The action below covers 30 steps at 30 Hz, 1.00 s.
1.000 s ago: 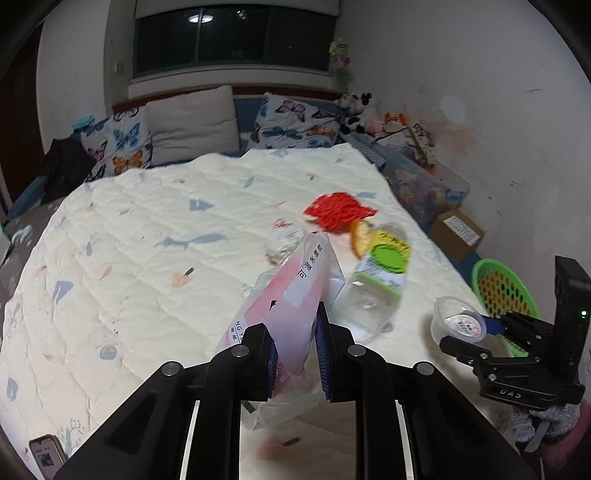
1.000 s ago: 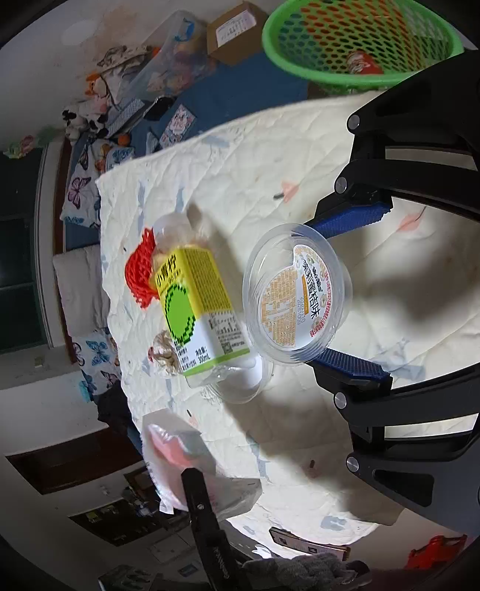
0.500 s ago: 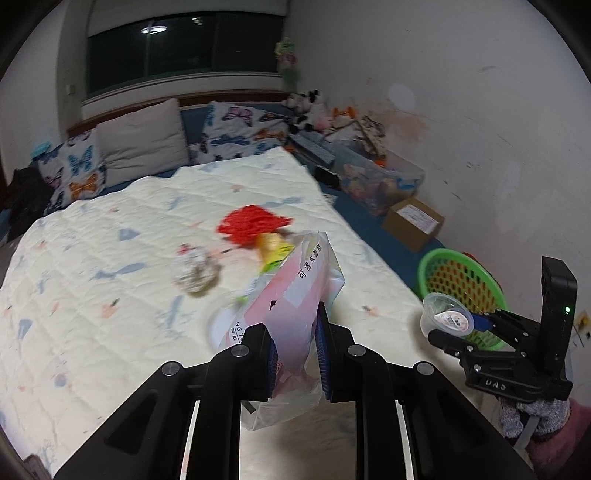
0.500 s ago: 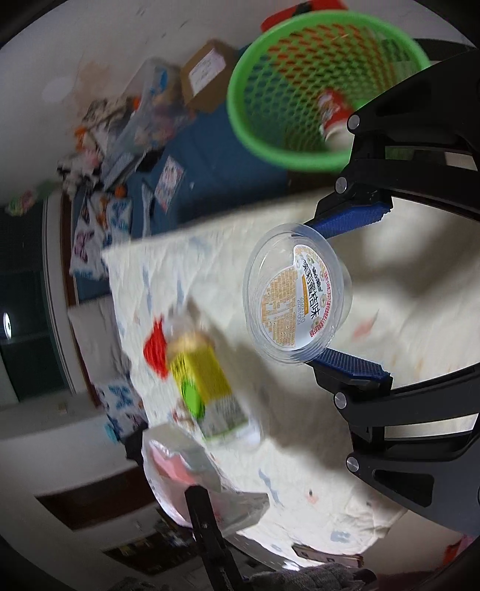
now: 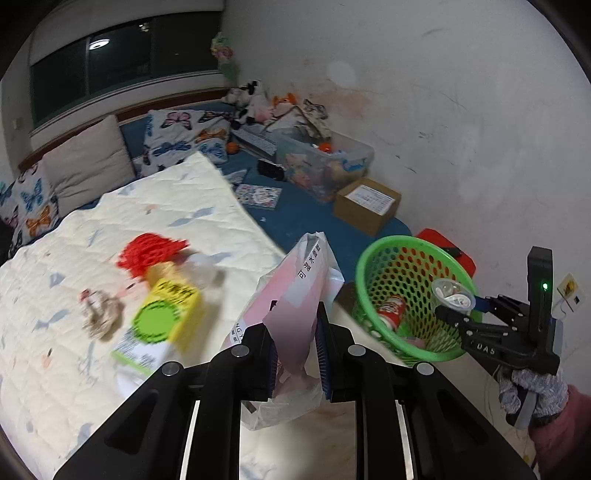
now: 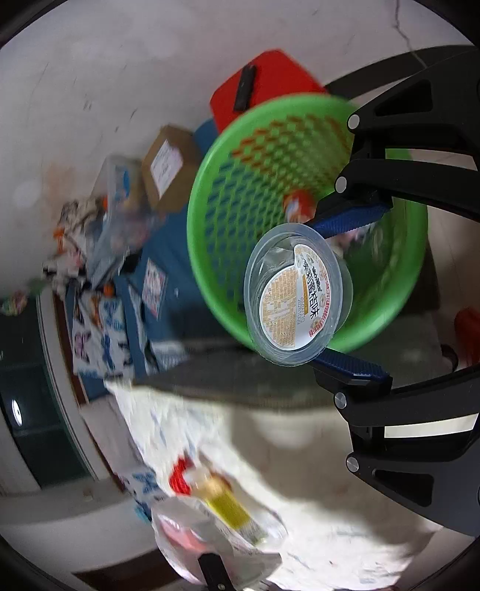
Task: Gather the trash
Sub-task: 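Carry the jelly cup and pink bag toward the green basket with both tools, then open the right tool over the basket while the left tool drops the pink bag in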
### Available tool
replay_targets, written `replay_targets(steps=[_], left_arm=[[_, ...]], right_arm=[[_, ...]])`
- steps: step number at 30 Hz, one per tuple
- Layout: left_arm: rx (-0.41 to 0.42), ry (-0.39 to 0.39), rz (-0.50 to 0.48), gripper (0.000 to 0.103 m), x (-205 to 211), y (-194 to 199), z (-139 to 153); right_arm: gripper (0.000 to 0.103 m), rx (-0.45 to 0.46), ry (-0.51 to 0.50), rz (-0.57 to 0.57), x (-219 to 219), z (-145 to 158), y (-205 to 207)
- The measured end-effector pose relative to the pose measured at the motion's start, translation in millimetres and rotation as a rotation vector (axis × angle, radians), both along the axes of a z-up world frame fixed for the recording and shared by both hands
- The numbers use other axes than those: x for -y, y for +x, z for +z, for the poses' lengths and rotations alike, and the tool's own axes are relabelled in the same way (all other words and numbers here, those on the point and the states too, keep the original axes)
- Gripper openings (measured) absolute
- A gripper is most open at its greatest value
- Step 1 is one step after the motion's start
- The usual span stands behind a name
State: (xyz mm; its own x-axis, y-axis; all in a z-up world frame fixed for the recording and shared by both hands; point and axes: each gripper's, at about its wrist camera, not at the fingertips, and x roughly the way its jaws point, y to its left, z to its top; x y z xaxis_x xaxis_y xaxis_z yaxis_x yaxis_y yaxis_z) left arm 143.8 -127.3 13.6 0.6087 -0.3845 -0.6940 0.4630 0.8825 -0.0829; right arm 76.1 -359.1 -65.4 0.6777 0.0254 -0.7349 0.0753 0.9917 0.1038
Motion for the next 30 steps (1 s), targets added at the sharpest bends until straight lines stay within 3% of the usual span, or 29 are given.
replay_targets(steps=[4, 8, 14, 22, 30], left_arm=[[-0.016, -0.001, -0.035, 0.018, 23, 5, -3], [-0.020, 0.007, -0.071, 0.018, 44, 7, -4], [-0.028, 0.018, -0.118, 0.018, 74, 9, -6], [-0.063, 0.020, -0.169, 0.018, 109, 11, -18], [-0.073, 0.029, -0.179, 0.018, 116, 12, -22]], right_arm=[[0.059, -0.011, -0.001, -0.058, 28, -4, -3], [0.068, -0.018, 0.009, -0.099, 46, -8, -7], [0.072, -0.007, 0.014, -0.123, 58, -7, -13], [0.072, 0.020, 0.032, -0.146, 69, 1, -29], [0.072, 0.027, 0.038, -0.158, 75, 3, -32]])
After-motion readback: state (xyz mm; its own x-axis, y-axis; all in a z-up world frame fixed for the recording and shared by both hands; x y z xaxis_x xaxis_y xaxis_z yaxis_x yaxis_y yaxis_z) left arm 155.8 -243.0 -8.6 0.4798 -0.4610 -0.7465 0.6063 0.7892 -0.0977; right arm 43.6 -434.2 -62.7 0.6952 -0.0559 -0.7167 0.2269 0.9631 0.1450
